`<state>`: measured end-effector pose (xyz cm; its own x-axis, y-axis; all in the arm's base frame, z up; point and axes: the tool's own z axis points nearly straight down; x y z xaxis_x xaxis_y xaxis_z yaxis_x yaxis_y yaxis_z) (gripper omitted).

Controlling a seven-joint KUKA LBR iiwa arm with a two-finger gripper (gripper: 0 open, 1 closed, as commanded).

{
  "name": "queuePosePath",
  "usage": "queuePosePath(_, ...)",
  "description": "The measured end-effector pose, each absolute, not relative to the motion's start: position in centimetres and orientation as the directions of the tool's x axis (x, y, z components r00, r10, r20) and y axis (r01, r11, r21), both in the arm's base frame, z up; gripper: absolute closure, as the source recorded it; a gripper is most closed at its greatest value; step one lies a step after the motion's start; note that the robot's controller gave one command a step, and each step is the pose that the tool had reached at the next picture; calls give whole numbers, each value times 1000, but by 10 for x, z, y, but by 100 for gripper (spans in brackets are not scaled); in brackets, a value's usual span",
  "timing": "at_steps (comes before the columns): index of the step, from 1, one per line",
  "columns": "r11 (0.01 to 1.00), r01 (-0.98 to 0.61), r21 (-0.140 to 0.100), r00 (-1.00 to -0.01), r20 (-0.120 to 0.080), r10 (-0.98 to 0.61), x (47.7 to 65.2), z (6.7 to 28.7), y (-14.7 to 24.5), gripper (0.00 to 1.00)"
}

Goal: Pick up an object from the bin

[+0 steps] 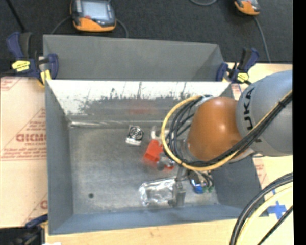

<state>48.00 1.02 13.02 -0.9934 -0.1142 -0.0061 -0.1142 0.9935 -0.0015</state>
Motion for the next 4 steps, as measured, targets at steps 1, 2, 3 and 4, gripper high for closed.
queuePosePath(1, 998, -63, 1, -998, 1, -63, 476, 130, 10, 0)
queuePosePath(2, 998, -65, 1, -998, -4, -65, 488, 68, 6, 0)
queuePosePath(3, 998, -65, 1, -998, -8, -65, 489, 69, 6, 0)
queuePosePath(4, 998, -65, 1, -998, -7, -65, 489, 69, 6, 100)
